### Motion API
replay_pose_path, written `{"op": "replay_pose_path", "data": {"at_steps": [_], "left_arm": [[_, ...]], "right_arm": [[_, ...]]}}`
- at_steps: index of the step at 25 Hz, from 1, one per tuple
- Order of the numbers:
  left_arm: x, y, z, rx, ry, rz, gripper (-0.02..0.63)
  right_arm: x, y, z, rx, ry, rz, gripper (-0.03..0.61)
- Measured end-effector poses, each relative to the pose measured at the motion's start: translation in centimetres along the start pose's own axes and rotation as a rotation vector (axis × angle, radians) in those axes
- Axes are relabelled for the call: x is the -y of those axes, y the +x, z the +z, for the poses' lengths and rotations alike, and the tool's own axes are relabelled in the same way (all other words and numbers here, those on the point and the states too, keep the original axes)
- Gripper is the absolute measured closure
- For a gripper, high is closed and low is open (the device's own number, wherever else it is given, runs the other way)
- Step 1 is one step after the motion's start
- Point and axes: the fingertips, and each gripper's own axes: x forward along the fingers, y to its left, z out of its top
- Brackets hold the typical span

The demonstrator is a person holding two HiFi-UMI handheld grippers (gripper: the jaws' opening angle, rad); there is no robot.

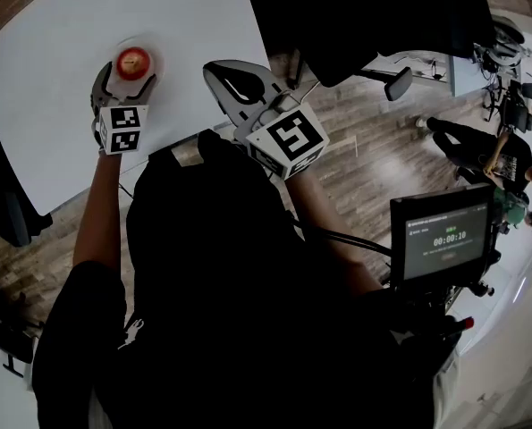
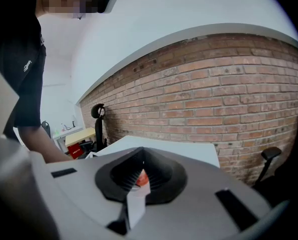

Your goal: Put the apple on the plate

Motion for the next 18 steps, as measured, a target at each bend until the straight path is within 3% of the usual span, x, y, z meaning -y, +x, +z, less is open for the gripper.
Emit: {"op": "replay_pose_path", "data": {"at_steps": [15, 18], "left_arm": [[-1.6, -7.2, 2.2, 0.044, -0.092, 0.131, 0.178], [-1.8, -9.0, 3.5, 0.085, -0.094, 0.166, 0.22]], "right_arm": [[-4.0, 3.0, 1.4, 0.036, -0.06, 0.166, 0.575], [-4.8, 3.5, 2.0, 0.053, -0.073, 0.204, 0.575]]}}
